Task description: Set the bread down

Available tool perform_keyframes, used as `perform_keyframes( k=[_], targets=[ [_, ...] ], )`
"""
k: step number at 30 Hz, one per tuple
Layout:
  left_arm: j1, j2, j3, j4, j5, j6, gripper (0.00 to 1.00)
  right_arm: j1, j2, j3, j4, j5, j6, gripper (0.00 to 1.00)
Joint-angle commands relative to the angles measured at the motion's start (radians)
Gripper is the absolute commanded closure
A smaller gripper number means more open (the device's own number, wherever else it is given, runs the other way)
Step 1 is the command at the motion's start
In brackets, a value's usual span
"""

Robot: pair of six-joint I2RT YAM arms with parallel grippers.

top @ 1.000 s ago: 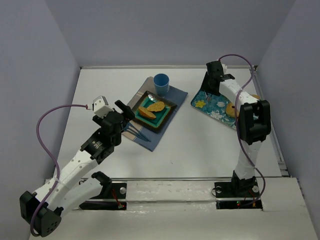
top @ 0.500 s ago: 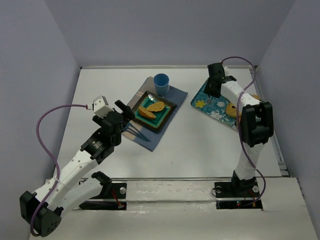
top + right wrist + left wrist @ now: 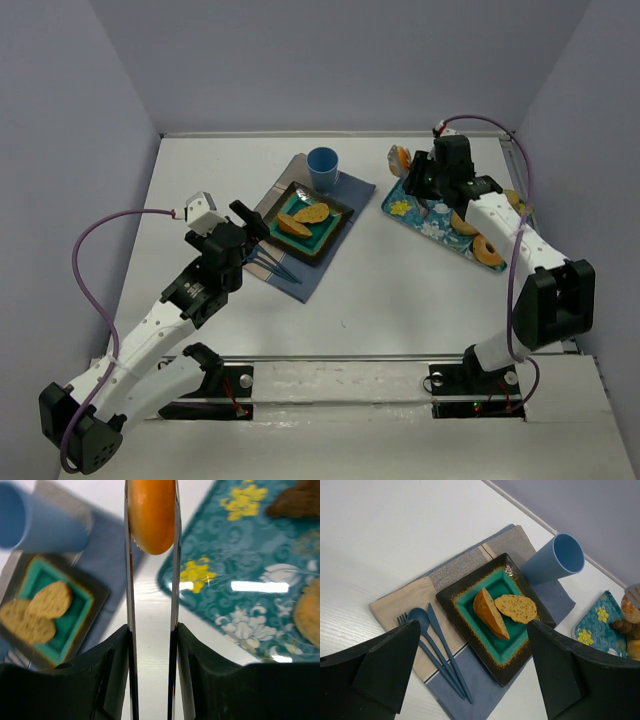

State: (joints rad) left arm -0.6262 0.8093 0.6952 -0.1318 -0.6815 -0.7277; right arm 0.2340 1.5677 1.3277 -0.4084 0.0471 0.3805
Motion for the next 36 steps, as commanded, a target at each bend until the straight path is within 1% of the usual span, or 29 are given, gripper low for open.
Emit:
perform_keyframes(
  k=[1,3,4,6,8,11,13,14,15,19,22,26,28,31,36],
  targets=[
    [0.003,-0.019,-0.005,0.041,-0.027,-0.007,0.01,0.166,-0.106,-0.059,0.145,-0.21,-0.187,0.67],
    [0.003,-0.021,-0.006,0.04,-0.024,-0.006,0.01,0.218,-0.109,-0.065,0.146,-0.233,-0.221,0.66],
    [0.003,-0.024,-0.008,0.041,-0.023,-0.007,0.01,0.264,-0.097,-0.062,0.146,-0.265,-0.251,0.66],
    [0.003,-0.022,-0.01,0.043,-0.02,-0.007,0.01,0.307,-0.075,-0.052,0.146,-0.3,-0.29,0.66],
    [0.003,-0.024,-0.01,0.043,-0.018,-0.004,0.01,0.365,-0.034,-0.019,0.145,-0.3,-0.33,0.65],
    [0.003,-0.024,-0.01,0.043,-0.013,-0.004,0.01,0.404,0.024,0.025,0.145,-0.306,-0.357,0.65],
    [0.003,-0.025,-0.01,0.041,-0.013,-0.003,0.01,0.425,0.119,0.083,0.138,-0.282,-0.361,0.65],
    [0.003,-0.025,-0.01,0.043,-0.012,-0.004,0.01,0.426,0.12,0.105,0.131,-0.268,-0.361,0.64],
    [0.003,-0.027,-0.011,0.043,-0.013,-0.003,0.01,0.435,0.168,0.146,0.12,-0.248,-0.361,0.64],
    [0.003,-0.029,-0.013,0.046,-0.012,-0.003,0.01,0.444,0.277,0.237,0.1,-0.133,-0.361,0.61],
    [0.003,-0.027,-0.017,0.054,-0.012,-0.003,0.01,0.444,0.346,0.306,0.074,-0.087,-0.37,0.6],
    [0.003,-0.016,-0.014,0.055,-0.013,0.001,0.01,0.444,0.402,0.359,0.065,0.002,-0.397,0.56],
    [0.003,-0.012,-0.011,0.057,-0.018,0.001,0.01,0.444,0.42,0.372,0.053,-0.003,-0.408,0.53],
    [0.003,-0.009,-0.011,0.057,-0.02,0.001,0.01,0.453,0.423,0.366,0.046,-0.039,-0.416,0.51],
    [0.003,-0.006,-0.013,0.058,-0.026,0.002,0.01,0.462,0.411,0.354,0.031,-0.039,-0.425,0.47]
  ],
)
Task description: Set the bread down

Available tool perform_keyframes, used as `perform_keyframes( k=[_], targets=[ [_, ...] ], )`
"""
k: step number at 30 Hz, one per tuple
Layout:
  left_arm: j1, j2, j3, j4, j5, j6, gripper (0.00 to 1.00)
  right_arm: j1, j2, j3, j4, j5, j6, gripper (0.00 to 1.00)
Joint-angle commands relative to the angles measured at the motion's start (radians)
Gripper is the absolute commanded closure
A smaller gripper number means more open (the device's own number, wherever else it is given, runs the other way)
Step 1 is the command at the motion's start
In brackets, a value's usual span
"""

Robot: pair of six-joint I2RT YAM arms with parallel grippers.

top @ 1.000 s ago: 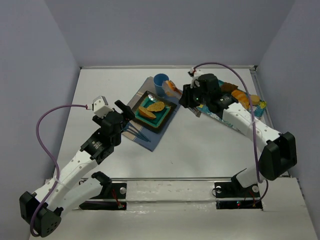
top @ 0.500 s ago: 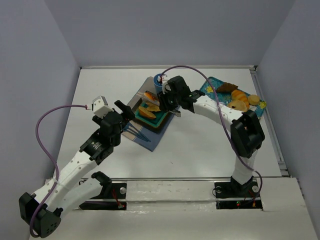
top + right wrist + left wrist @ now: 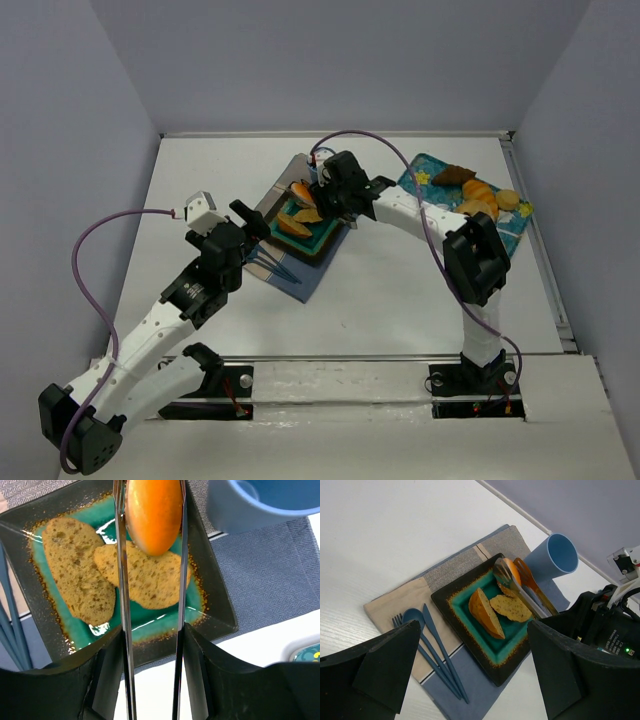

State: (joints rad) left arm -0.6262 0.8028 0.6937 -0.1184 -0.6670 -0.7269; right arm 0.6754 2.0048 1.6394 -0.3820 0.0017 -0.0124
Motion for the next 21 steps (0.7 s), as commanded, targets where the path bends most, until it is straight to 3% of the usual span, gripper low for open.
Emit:
perform_keyframes(
  k=[1,15,21],
  targets=[
    [0.005,0.001,-0.011,0.045,-0.039,0.0,0.01,0.021,-0.035,0.039,0.002,0.006,-0.034,0.46],
    [0.003,0.003,-0.011,0.052,-0.023,0.012,0.01,0.03,-0.103,0.086,-0.018,0.006,-0.015,0.42],
    [0.003,0.001,-0.008,0.051,-0.02,0.015,0.01,0.03,-0.17,0.135,-0.038,0.086,0.031,0.42]
  ],
)
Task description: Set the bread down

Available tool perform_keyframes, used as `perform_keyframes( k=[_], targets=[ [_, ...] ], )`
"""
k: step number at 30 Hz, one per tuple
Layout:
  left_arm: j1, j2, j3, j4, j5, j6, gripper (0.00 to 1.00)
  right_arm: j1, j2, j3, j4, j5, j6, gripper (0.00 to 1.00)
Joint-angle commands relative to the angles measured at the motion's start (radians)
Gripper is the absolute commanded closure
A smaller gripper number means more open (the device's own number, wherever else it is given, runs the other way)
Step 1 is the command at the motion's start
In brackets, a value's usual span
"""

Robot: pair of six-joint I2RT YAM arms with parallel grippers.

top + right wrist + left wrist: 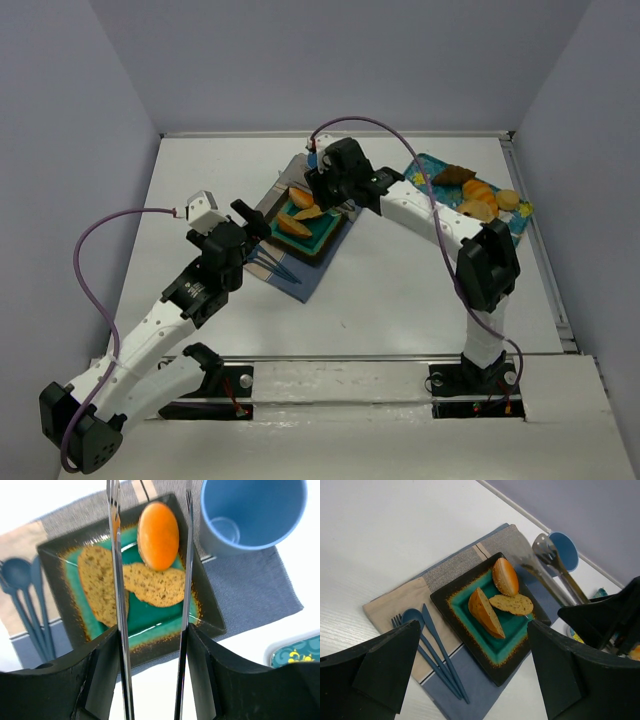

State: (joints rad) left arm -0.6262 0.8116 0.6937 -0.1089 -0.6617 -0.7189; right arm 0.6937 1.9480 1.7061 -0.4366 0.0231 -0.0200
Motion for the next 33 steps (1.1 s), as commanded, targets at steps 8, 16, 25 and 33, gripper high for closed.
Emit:
perform_keyframes(
  k=[8,16,25,33],
  targets=[
    [0.003,-0.012,-0.013,0.025,-0.032,-0.008,0.01,0.012,-0.4,-0.281,0.055,0.242,0.242,0.43],
    [0.003,0.0,-0.01,0.026,-0.029,-0.013,0.01,0.012,-0.805,-0.831,0.13,0.356,0.544,0.43],
    [0.003,0.024,0.006,0.017,-0.021,-0.011,0.01,0.012,-0.836,-1.076,0.208,0.29,0.635,0.4],
    [0.005,0.034,0.018,0.002,-0.012,-0.016,0.01,0.021,-0.781,-1.068,0.219,0.297,0.623,0.11]
  ],
)
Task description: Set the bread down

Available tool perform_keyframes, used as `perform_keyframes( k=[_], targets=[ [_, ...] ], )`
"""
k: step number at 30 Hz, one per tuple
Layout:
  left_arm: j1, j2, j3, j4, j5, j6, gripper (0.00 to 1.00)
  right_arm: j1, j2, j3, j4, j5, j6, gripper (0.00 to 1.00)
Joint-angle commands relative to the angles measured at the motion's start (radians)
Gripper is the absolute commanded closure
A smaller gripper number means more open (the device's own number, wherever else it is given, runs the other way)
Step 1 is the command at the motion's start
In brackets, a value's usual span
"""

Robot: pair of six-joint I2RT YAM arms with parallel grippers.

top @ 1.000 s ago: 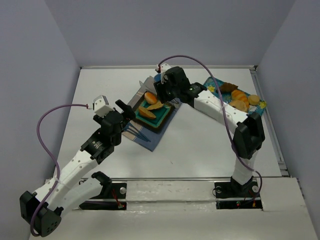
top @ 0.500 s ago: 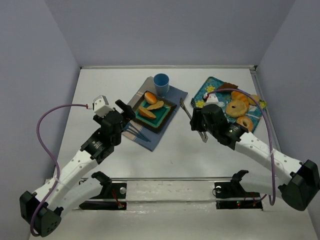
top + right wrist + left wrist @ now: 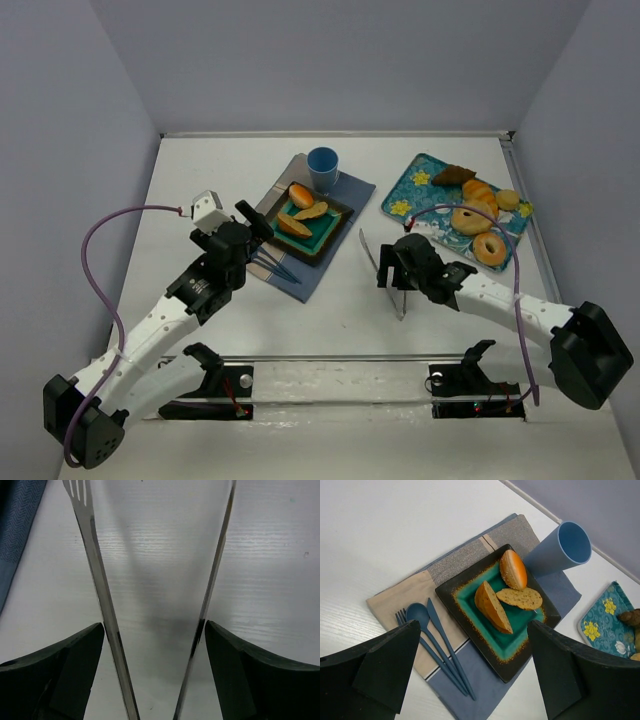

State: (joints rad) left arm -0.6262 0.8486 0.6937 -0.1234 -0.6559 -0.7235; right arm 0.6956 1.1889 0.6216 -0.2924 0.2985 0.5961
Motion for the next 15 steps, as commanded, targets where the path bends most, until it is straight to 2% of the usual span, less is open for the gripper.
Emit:
perform_keyframes(
  k=[1,7,14,15],
  targets=[
    [0.003,-0.002,0.02,0.016,-0.017,-0.013,0.01,0.019,-0.031,0.02,0.073,0.025,0.002,0.02],
    [0.003,0.018,0.027,0.014,-0.017,-0.013,0.01,0.019,-0.156,0.043,0.061,0.071,-0.022,0.0],
    [0.003,0.04,0.041,0.011,-0.008,-0.011,0.01,0.019,-0.339,0.044,0.039,0.209,0.021,0.0],
    [0.003,0.04,0.043,0.01,-0.005,-0.013,0.01,0.019,-0.356,0.037,0.039,0.281,0.036,0.0]
  ],
)
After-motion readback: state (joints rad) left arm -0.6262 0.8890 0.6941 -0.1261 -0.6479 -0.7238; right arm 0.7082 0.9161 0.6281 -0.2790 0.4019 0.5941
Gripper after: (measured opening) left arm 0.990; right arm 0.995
